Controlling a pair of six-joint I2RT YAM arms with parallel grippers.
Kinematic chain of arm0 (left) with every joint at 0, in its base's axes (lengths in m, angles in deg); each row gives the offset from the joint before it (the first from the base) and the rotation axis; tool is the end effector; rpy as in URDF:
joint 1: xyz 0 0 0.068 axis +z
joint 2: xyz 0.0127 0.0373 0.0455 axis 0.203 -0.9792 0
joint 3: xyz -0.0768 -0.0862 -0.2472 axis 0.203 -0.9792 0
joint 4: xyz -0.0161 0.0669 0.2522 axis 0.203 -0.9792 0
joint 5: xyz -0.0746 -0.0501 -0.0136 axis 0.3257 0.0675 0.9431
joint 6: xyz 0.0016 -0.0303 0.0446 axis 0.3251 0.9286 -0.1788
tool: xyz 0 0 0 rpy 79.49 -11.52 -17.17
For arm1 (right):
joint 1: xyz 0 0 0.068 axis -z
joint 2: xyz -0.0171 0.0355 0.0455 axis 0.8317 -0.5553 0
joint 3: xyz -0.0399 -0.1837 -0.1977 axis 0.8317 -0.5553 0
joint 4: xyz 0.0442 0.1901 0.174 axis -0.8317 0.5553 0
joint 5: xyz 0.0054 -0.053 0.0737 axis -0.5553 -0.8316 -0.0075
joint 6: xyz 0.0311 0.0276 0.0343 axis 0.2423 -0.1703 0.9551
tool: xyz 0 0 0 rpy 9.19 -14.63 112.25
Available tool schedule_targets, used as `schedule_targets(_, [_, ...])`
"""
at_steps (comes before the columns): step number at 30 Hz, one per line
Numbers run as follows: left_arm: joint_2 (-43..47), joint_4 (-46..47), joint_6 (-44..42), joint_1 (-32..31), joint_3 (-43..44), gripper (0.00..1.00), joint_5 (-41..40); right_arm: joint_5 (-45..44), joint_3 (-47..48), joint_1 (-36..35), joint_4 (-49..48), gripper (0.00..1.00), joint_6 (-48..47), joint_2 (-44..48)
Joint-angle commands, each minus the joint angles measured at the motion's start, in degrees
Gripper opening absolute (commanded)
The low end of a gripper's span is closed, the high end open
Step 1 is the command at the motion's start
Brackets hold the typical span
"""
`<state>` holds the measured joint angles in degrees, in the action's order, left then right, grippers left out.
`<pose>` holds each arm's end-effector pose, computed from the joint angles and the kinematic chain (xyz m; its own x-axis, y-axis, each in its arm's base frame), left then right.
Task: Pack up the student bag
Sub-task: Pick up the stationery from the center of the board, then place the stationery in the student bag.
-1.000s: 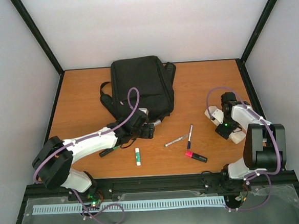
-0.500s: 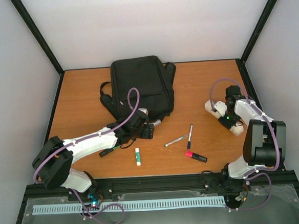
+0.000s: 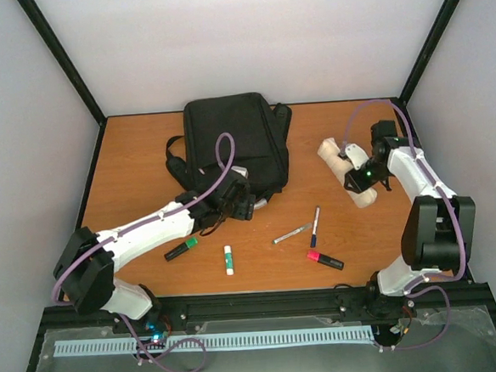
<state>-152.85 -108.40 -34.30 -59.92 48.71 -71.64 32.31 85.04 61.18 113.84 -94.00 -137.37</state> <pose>0.2075 -0.2190 0.2308 -0.7527 0.1719 -0.6355 0.3109 0.9437 -0.1129 0.2906 -0.0157 0.2342 -0.7835 -0.5146 -0.3483 -0.5649 0.8234 0.0539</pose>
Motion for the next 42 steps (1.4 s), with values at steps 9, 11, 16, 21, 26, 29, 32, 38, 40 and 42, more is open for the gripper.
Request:
schedule_targets(9, [-8.6, -16.9, -26.4, 0.6, 19.9, 0.75, -3.1, 16.9, 3.1, -2.7, -5.6, 0.35, 11.9, -7.2])
schedule_targets(11, [-11.2, -21.5, -29.4, 0.9, 24.0, 0.75, -3.2, 18.3, 2.2, -2.7, -6.9, 0.35, 13.0, -7.2])
schedule_targets(16, [-17.8, -29.9, -32.9, 1.7, 29.7, 0.75, -6.8, 18.7, 0.0, -2.7, -8.8, 0.34, 13.5, -6.4])
schedule_targets(21, [-21.2, -31.8, -32.9, 4.3, 30.7, 0.74, -5.6, 19.5, -1.7, -2.7, -9.2, 0.34, 13.5, -5.8])
schedule_targets(26, [-23.6, -30.6, -34.1, 4.8, 31.0, 0.73, -7.6, 19.8, -2.3, -2.7, -9.5, 0.35, 13.7, -6.1])
schedule_targets(29, [-25.7, -30.3, -34.7, 4.9, 32.4, 0.72, -9.3, 20.1, -2.4, -2.7, -9.6, 0.35, 13.6, -6.2])
schedule_targets(32, [-27.4, -29.7, -35.2, 5.0, 33.3, 0.70, -10.6, 20.3, -2.6, -2.7, -9.6, 0.35, 13.6, -6.5])
schedule_targets(38, [-30.1, -27.8, -36.0, 5.1, 35.7, 0.63, -13.5, 20.8, -2.6, -2.7, -9.5, 0.35, 13.8, -7.1])
schedule_targets(40, [-30.8, -27.0, -36.6, 5.1, 36.5, 0.59, -14.0, 20.9, -2.6, -2.7, -9.5, 0.35, 13.9, -7.2])
schedule_targets(42, [-31.6, -26.4, -37.1, 5.2, 37.1, 0.53, -14.1, 21.0, -2.6, -2.8, -9.5, 0.35, 14.1, -7.3])
